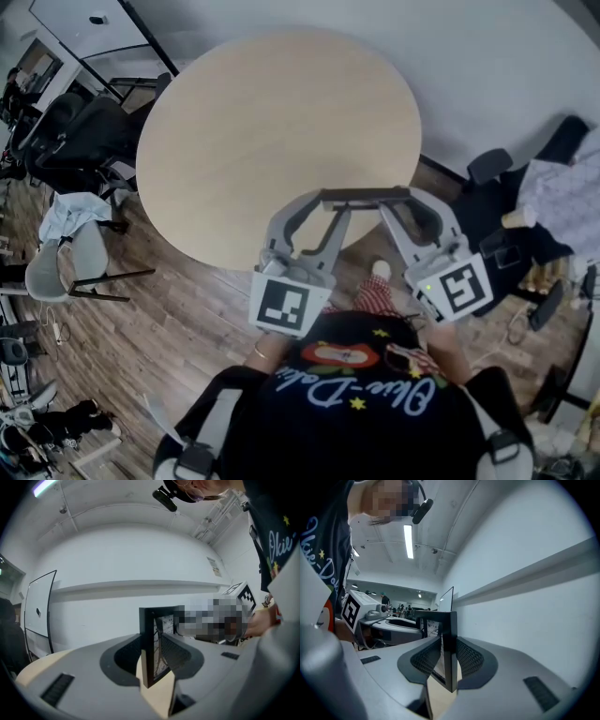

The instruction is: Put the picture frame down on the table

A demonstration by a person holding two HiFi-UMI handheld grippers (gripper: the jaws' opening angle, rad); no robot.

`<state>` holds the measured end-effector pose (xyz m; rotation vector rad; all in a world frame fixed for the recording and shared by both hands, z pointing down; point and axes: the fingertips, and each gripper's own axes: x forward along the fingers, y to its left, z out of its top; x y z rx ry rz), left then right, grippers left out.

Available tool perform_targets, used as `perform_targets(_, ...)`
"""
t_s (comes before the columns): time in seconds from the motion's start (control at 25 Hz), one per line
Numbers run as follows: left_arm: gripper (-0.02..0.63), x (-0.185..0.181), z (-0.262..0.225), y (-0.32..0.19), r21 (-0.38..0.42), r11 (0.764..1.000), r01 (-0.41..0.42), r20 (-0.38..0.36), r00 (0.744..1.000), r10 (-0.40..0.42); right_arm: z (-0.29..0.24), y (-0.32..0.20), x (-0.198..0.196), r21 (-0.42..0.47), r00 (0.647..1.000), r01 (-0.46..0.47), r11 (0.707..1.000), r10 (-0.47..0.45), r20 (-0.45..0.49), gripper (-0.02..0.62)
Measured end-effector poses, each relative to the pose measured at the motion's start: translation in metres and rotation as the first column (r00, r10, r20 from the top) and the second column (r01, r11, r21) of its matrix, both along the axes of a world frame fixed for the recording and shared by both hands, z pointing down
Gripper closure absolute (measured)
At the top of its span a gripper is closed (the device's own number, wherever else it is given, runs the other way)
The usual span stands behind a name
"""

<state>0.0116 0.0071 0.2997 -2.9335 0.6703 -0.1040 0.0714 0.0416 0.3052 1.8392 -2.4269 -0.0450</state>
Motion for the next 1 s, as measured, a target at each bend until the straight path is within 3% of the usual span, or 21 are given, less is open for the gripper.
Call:
perform_targets(0.48, 0.477, 0.035, -0.001, -0.042, 0.004, 0.986, 0.167, 0.010, 0.986, -0.167, -0.002, -0.053, 0.039, 0.010, 0.984, 0.176, 0.984, -0.176, -0.003, 0.511)
perform_targets(1.0, 0.477, 0.074, -0.001, -0.070, 0.023, 0.948, 0.318, 0.056, 0.946, -0.319, -0.004, -0.091, 0.081, 0.031, 0.943, 0.331, 0.943, -0.332, 0.021, 0.511)
